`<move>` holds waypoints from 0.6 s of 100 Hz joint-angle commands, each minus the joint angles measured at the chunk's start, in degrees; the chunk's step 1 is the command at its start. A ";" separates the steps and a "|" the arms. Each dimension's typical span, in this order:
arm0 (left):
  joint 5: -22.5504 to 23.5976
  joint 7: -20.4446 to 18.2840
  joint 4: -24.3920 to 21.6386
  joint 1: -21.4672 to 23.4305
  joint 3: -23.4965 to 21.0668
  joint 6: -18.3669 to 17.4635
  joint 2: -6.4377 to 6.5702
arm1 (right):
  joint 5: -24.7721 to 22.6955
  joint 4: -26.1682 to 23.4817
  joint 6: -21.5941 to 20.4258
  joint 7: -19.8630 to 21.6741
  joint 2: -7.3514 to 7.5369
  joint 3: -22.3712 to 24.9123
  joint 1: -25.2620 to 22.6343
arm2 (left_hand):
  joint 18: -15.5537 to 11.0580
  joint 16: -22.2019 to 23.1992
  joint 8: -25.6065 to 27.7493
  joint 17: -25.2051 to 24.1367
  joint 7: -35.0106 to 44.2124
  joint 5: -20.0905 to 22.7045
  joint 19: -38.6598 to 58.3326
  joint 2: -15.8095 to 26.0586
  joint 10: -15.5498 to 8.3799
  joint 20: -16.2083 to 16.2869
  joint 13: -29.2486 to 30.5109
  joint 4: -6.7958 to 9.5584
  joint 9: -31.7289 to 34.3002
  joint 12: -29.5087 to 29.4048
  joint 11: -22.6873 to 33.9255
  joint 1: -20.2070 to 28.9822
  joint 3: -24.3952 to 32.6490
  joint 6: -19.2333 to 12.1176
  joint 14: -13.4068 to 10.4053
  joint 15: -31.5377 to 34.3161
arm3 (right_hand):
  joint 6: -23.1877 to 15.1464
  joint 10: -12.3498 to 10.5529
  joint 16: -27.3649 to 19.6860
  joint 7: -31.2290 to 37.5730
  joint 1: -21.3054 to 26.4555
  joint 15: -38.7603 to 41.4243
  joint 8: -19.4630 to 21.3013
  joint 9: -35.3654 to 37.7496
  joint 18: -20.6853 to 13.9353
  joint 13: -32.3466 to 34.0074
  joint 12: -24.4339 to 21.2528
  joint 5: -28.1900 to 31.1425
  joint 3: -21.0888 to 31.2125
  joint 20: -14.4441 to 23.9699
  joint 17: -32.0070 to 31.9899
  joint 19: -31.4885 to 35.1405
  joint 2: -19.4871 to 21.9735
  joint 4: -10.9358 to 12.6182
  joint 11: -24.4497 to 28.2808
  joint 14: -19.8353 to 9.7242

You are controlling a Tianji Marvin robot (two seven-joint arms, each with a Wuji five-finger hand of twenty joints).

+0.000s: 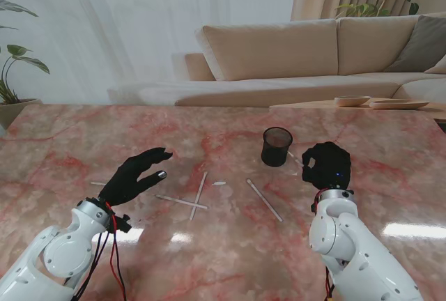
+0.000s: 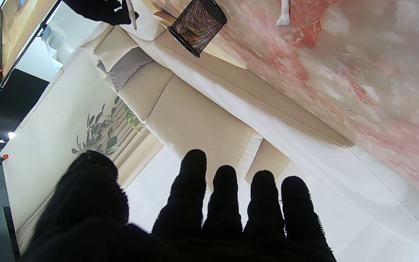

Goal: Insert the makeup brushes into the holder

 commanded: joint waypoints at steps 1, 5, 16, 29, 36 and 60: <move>0.19 0.10 -0.20 0.32 0.04 0.29 -0.10 | 0.88 -1.38 -0.17 0.01 -0.44 0.34 0.87 | -1.25 -0.50 0.27 -0.13 0.80 0.23 -1.74 0.26 -1.06 -0.26 -2.20 0.33 -1.35 -0.51 -1.16 -0.37 -1.33 -1.24 -2.51 -1.94 | -5.05 -1.02 0.57 4.97 2.62 -0.97 2.26 -1.50 -1.83 -1.91 0.35 3.81 1.43 1.41 -1.01 -0.54 1.96 0.04 -0.99 -1.42; 0.22 0.08 -0.23 0.31 0.01 0.33 -0.10 | 2.02 -1.83 -0.60 -0.20 -0.69 0.58 1.29 | -1.21 -0.49 0.28 -0.13 0.84 0.33 -1.80 0.24 -1.02 -0.29 -2.17 0.33 -1.30 -0.50 -1.12 -0.36 -1.33 -1.27 -2.55 -1.92 | -5.09 -0.97 0.56 4.86 2.60 -1.06 2.24 -1.62 -1.83 -1.97 0.23 3.88 1.47 1.43 -1.03 -0.67 1.86 0.09 -1.22 -1.44; 0.39 -0.07 -0.35 0.34 -0.15 0.47 -0.05 | 5.24 -2.70 -2.02 -0.29 -1.28 0.97 2.73 | -1.21 -0.48 0.27 -0.10 0.80 0.27 -1.87 0.31 -1.02 -0.32 -2.19 0.33 -1.38 -0.50 -1.14 -0.35 -1.34 -1.22 -2.53 -1.90 | -5.00 -0.82 0.54 4.67 2.75 -1.30 2.22 -1.83 -1.85 -2.28 -0.15 4.07 1.41 1.54 -1.27 -1.06 1.70 0.15 -1.87 -1.43; 0.57 -0.19 -0.56 0.49 -0.39 0.70 -0.01 | 9.01 -2.34 -4.43 -0.48 -1.90 0.97 4.94 | -1.21 -0.48 0.25 -0.08 0.77 0.25 -1.90 0.32 -1.01 -0.33 -2.20 0.32 -1.40 -0.50 -1.14 -0.33 -1.36 -1.22 -2.61 -1.90 | -5.10 -0.80 0.52 4.42 2.73 -1.54 2.19 -2.32 -1.97 -2.62 -0.53 4.30 1.47 1.67 -1.57 -1.50 1.54 0.22 -2.49 -1.57; 0.66 -0.31 -0.72 0.56 -0.50 0.89 0.02 | 11.32 -1.42 -6.17 -0.65 -2.25 0.85 6.27 | -1.21 -0.46 0.26 -0.08 0.80 0.33 -1.91 0.26 -0.98 -0.33 -2.13 0.33 -1.36 -0.50 -1.13 -0.27 -1.36 -1.14 -2.54 -1.86 | -5.29 -0.80 0.43 4.26 2.65 -1.82 2.22 -2.66 -2.11 -2.80 -0.77 4.39 1.39 1.75 -1.93 -1.81 1.54 0.24 -2.85 -1.62; 0.82 -1.02 -1.44 0.38 -0.49 1.70 0.16 | 21.20 3.16 -11.12 -2.08 -4.17 -0.42 10.84 | -1.24 -0.50 0.24 -0.09 0.75 0.26 -1.93 0.25 -1.04 -0.32 -2.22 0.32 -1.40 -0.52 -1.17 -0.29 -1.40 -1.21 -2.64 -1.91 | -5.18 -0.88 -0.53 3.87 2.94 -4.28 2.37 -3.98 -2.88 -2.93 -1.40 4.61 1.14 2.41 -3.11 -2.86 1.44 0.44 -3.63 -1.96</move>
